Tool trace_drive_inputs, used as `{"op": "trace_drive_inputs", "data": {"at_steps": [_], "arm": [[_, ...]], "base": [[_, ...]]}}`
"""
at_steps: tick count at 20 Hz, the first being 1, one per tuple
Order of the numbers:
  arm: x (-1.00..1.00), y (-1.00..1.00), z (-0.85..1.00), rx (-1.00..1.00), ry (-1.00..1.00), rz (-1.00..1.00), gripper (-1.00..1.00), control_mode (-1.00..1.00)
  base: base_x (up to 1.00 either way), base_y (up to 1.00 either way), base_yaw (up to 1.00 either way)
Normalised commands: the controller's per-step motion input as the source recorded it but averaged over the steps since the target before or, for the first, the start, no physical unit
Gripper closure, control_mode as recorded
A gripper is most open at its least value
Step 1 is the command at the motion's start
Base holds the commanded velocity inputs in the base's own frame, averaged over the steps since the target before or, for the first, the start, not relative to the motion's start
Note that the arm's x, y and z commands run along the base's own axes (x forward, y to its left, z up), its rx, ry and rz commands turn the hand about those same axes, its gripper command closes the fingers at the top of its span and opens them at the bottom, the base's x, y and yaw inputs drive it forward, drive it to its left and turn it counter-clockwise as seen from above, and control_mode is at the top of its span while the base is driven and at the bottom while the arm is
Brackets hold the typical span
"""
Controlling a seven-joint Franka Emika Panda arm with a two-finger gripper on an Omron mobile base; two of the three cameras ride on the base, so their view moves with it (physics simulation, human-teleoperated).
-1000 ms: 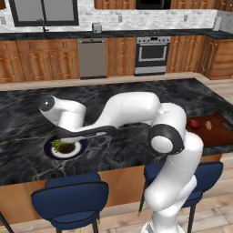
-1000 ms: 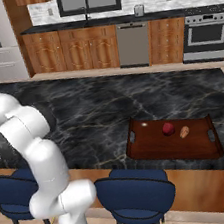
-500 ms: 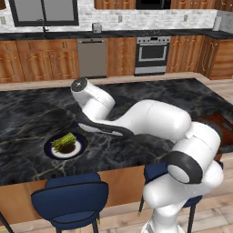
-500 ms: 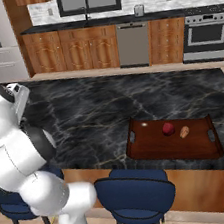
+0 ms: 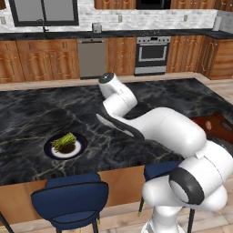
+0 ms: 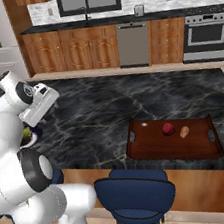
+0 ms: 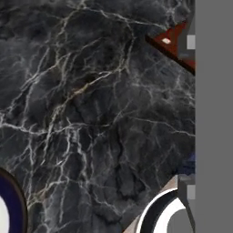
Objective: Create a steak meal by picking up the steak and asparagus from the tray and placing them on the plate. Leave the sweet potato on the tray.
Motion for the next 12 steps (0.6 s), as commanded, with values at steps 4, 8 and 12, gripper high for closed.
{"op": "trace_drive_inputs", "data": {"at_steps": [4,8,12], "arm": [[-0.02,-1.00,-0.09,0.16,0.00,-0.54,-1.00,-1.00],[0.00,-1.00,0.00,0.20,0.00,-0.49,-1.00,-1.00],[0.03,-1.00,-0.01,0.24,0.00,-0.45,-1.00,-1.00]], "base": [[0.00,0.00,0.00],[0.00,0.00,0.00],[0.00,0.00,0.00]]}}
